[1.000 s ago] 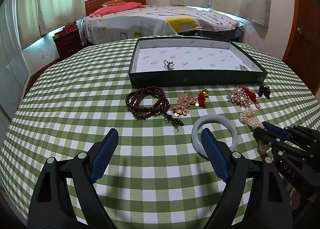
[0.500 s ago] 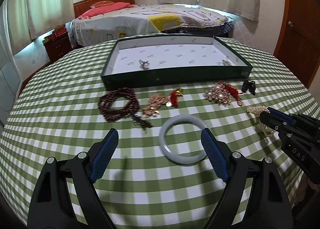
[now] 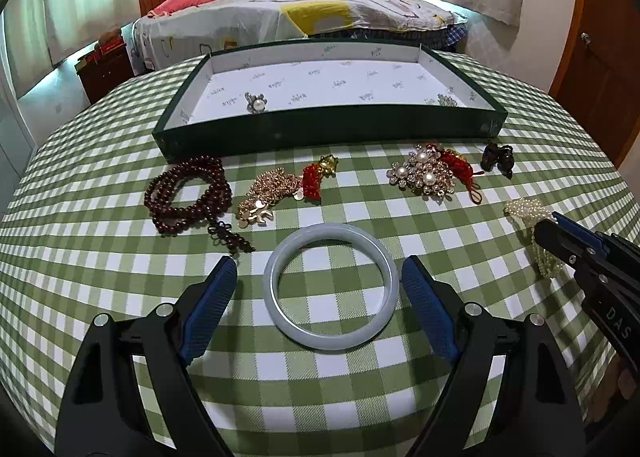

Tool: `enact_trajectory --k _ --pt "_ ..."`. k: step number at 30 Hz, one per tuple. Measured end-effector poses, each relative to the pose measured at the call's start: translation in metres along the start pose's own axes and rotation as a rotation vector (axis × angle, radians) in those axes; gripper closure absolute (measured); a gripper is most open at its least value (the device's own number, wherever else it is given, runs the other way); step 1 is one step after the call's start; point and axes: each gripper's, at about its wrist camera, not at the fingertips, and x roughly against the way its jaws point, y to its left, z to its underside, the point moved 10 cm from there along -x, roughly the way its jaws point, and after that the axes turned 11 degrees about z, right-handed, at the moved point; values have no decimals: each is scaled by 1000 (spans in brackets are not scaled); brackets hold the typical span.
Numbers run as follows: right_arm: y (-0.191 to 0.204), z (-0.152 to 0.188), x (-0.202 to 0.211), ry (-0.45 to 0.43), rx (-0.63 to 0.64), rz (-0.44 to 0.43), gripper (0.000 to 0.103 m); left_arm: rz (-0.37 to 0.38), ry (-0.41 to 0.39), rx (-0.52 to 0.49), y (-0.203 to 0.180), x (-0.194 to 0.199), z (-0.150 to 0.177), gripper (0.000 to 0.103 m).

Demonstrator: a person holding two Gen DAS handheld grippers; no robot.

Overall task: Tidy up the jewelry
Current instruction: 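Grasp the pearl necklace with the right tool while the left tool grasps the jade bangle, then carry necklace and bangle into the box and open the right tool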

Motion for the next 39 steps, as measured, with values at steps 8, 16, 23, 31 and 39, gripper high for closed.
enact_trajectory --k 8,16,23,31,39 --pt "-1 2 -3 9 -7 -6 90 -2 8 9 1 -5 4 21" --pt "2 4 -4 13 2 -5 90 12 -17 -4 -4 0 4 34" --pt "5 2 0 0 4 -11 90 32 -32 20 -1 8 5 34" --pt "15 -12 16 -51 20 -27 92 52 -91 20 -2 29 -8 34" --pt "22 -18 21 -58 30 -42 92 53 -120 31 3 41 -18 34"
